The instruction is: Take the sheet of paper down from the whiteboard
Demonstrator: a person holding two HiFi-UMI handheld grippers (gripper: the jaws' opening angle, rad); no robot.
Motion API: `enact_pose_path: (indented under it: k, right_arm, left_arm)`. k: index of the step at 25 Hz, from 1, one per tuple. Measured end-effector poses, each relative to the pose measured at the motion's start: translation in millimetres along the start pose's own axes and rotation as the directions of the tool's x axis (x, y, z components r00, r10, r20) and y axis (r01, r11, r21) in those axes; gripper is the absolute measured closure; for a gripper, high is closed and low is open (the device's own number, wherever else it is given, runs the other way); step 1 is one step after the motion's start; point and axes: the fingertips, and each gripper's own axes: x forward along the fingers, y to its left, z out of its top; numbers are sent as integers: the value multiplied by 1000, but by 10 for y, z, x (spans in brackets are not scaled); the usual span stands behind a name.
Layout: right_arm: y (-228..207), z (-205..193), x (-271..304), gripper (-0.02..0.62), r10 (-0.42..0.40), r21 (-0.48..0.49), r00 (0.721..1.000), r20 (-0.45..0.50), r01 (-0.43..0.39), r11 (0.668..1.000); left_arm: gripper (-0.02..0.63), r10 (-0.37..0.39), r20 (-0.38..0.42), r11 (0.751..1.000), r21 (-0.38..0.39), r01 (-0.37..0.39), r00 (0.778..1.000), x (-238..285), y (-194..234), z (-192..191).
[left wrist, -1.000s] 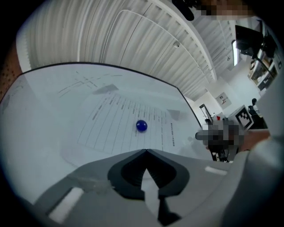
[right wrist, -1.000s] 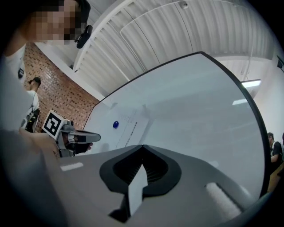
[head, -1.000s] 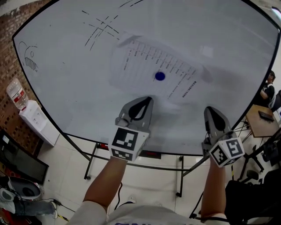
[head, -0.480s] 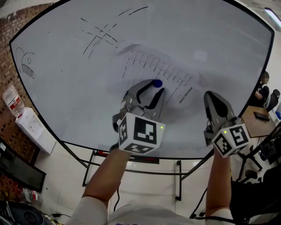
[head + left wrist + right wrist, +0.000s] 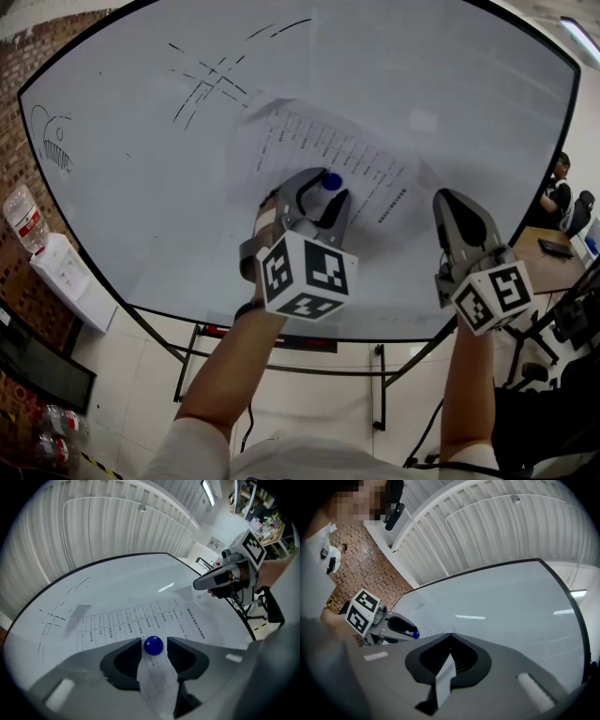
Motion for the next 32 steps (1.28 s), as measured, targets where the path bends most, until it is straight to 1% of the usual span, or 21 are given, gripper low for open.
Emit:
enact_pose_path:
  k: [4,5,9,10,11,12,13,15,20,21,22,23,24,32]
  right_arm:
    - [-30,2,14,589,-5,-19,1000,-6,5,1000]
    - [-39,-8,16,589,-9,-27,1000,-11,8,1000]
    - [-71,-71,-5,586,-43,-74,999,-32,41,996]
    - [-83,-96,-13,569,-57,-84,998,-39,53,995]
    - [-94,-123,-13,531,-66,-91,997,-48,62,994]
    - [-100,-152,-2,463,-71,-97,996,-59,65,993]
    - [-100,-178,18,433,-72,-105,995,-71,64,992]
    - [-92,-216,69,431,-71,-126,994,-89,59,990]
    - [-72,-237,137,433,-65,-131,993,-94,53,990]
    - [-69,-231,142,446,-67,-131,994,-90,55,990]
    - [-68,-223,143,479,-71,-134,994,-86,59,989]
    - [-67,-217,144,554,-75,-137,994,-84,63,989]
    - [-65,-215,146,583,-76,-139,993,-85,63,988]
    - [-56,-165,147,588,-69,-129,995,-72,59,990]
  left_arm:
    - [438,19,-15,999,30,-19,1000,10,19,11]
    - [453,26,-18,999,40,-26,999,11,22,14]
    - [454,29,-21,999,46,-28,999,15,27,12]
    - [454,26,-20,999,45,-25,999,15,27,11]
    - [454,23,-20,999,44,-23,1000,17,27,13]
    - [454,21,-19,999,43,-20,1000,18,27,15]
    - [454,20,-19,999,43,-19,1000,18,28,16]
    - [454,19,-18,999,41,-18,1000,12,30,14]
    - [454,13,-10,999,36,-13,1000,12,18,21]
    - [454,12,-8,999,34,-11,1000,11,17,22]
    - [454,10,-7,999,31,-10,1000,8,17,21]
    - [454,10,-5,1000,30,-10,1000,7,17,21]
    - [454,9,-4,1000,28,-9,1000,7,18,20]
    - [466,-4,8,1000,6,4,1000,14,46,15]
